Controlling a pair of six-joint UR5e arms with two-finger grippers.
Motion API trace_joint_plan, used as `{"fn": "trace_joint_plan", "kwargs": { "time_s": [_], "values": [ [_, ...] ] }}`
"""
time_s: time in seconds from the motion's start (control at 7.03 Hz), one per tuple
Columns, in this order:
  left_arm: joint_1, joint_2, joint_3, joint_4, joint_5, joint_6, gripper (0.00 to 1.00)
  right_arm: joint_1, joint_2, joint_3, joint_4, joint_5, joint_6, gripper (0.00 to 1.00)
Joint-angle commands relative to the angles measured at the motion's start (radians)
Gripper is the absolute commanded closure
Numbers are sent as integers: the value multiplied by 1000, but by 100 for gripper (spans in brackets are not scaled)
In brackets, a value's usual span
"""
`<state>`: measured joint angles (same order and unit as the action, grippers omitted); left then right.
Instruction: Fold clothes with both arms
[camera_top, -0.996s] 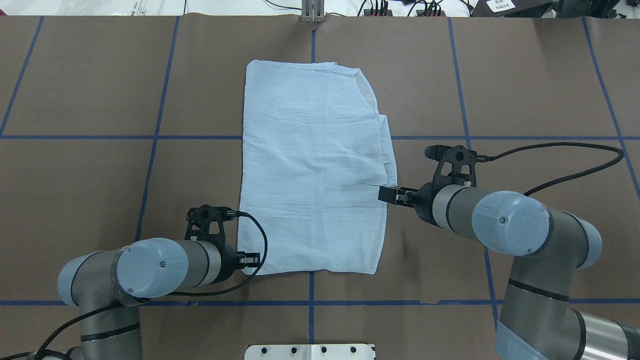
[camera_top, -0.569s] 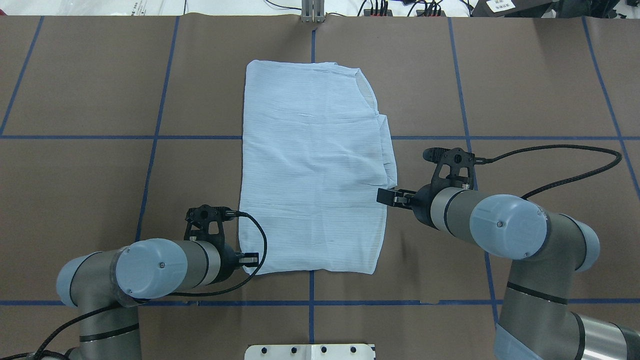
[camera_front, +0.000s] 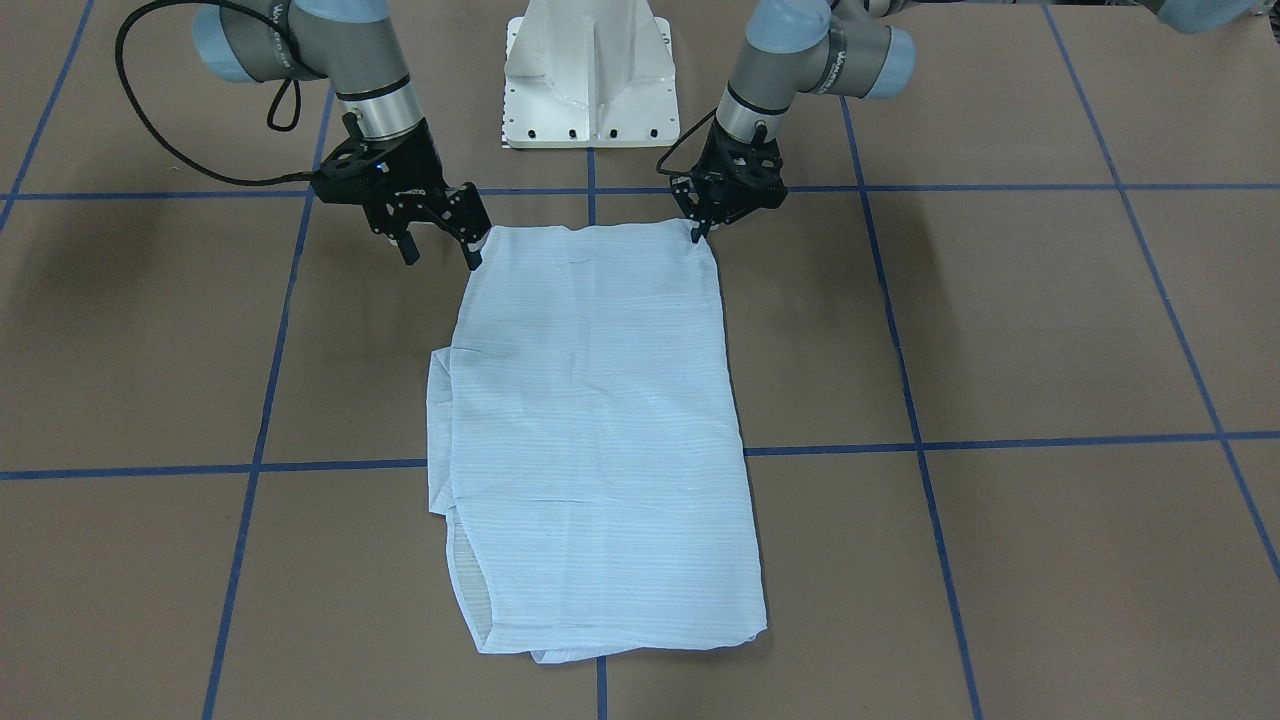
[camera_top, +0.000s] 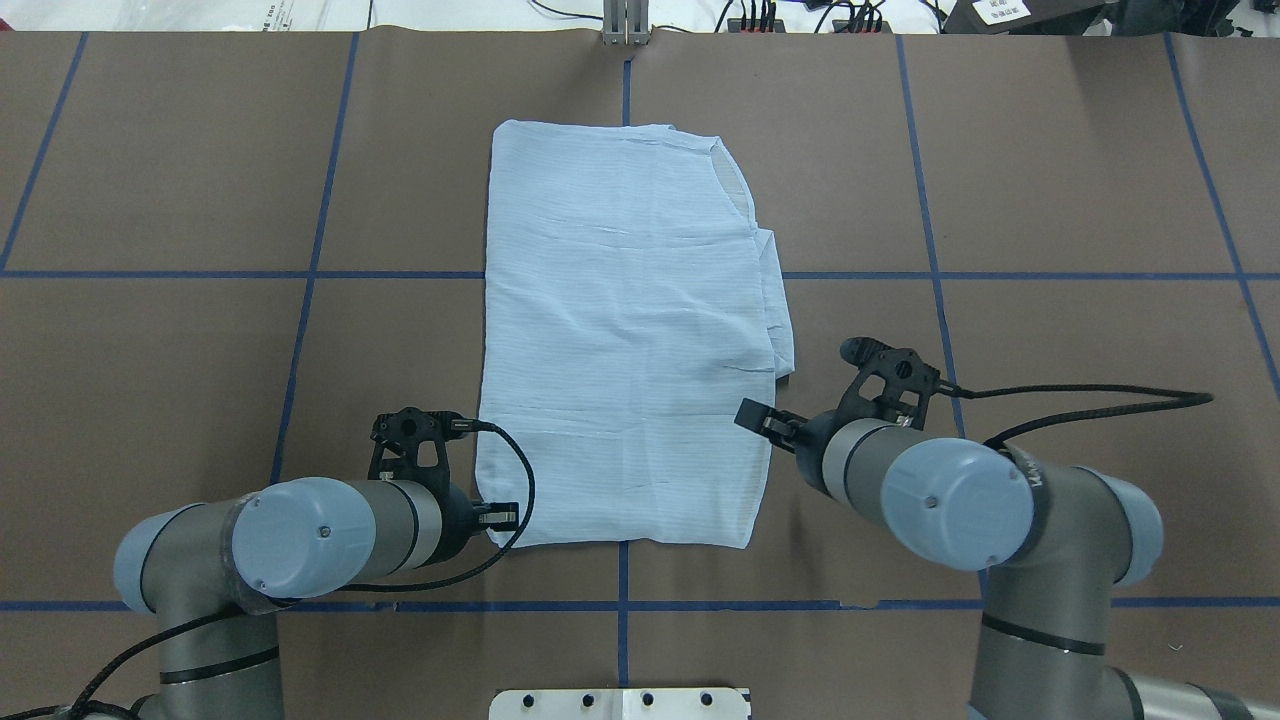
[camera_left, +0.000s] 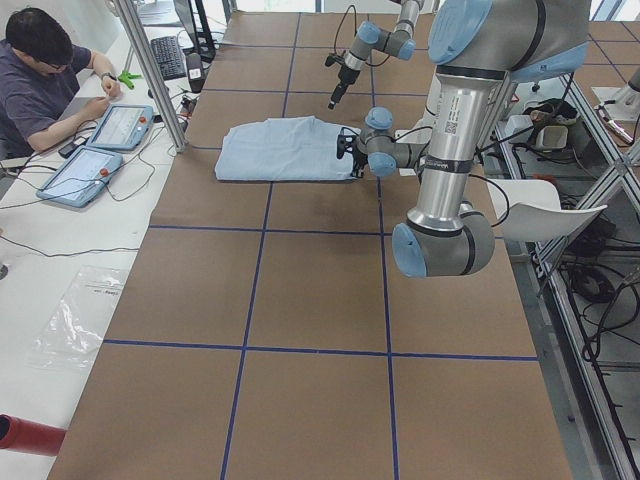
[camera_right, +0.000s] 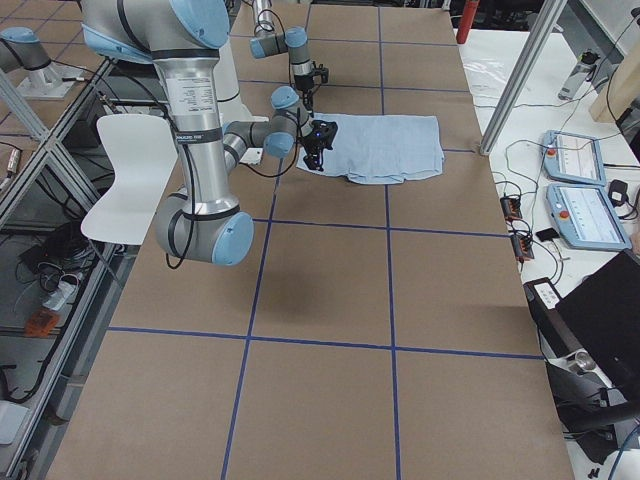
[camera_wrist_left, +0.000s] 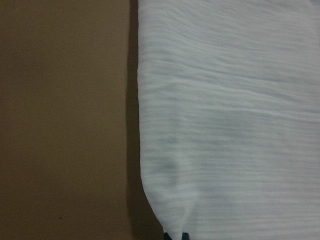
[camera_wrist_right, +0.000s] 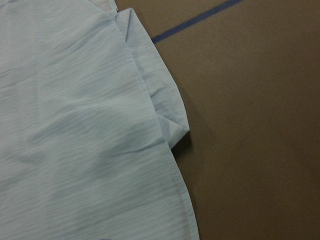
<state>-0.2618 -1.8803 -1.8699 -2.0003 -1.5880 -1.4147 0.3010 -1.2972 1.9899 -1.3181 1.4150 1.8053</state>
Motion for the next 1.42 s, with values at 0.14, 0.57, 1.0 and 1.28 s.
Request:
{"fn": "trace_joint_plan", "kwargs": {
  "time_s": [0.14,0.57,1.0,1.28],
  "values": [
    [1,0,0,-2,2,-1,100,-136,160,-8,-302,-14,363,13],
    [1,0,-3,0,25,0,100,-155,214,-83,-294,-30,433,23],
    [1,0,-8,0,26,0,100,-154,208,-117,-179,-33,437,23],
    [1,0,-9,0,26,0,100,-155,210,-147,-171,-34,470,25]
  ]
}}
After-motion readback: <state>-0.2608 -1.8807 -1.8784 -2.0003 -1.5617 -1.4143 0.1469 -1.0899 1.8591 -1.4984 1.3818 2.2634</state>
